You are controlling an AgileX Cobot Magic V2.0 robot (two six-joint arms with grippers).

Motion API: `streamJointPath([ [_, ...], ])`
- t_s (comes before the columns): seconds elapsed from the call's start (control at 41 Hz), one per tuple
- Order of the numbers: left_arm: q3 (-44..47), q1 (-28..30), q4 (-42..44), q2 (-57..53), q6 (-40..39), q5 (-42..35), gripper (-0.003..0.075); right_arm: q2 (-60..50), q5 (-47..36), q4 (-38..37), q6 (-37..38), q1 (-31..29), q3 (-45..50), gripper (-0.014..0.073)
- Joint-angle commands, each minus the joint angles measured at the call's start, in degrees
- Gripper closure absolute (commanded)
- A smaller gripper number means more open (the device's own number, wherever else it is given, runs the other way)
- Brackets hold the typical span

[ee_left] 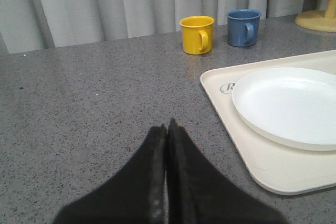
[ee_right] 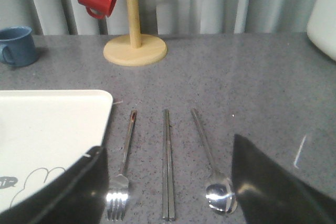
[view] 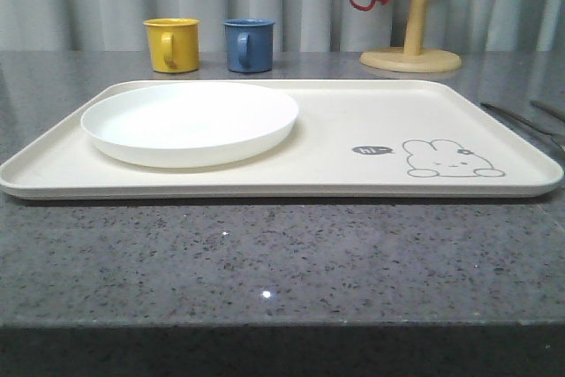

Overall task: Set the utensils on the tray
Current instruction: 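Move the right gripper toward the silver fork beside the tray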

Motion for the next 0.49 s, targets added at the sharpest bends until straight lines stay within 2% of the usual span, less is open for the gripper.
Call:
streamJointPath([
  [0.0,-1.60,-0.04,-0.53,0.68,-0.49,-4.76,0.0738,5.39,-1.69,-0.75,-0.28,0.12,-4.16,0.0192],
  [0.098,-1.60,-0.04,-0.53,0.68,-0.49,-4.76,0.0738,12.16,2.23,-0.80,-1.13,0.12,-8.11,0.0226],
  [0.244,-1.60,-0.04,-0.53,0.68,-0.49,-4.76,0.0738,23.69,9.10,-0.80,-1.92,1.15,-15.72,0.0225],
  [0.464,-1.60,-0.04,-0.53,0.68,-0.49,-4.76,0.0738,40.94,18.09,-0.76,-1.91,6.97,-27.49,0.0225],
])
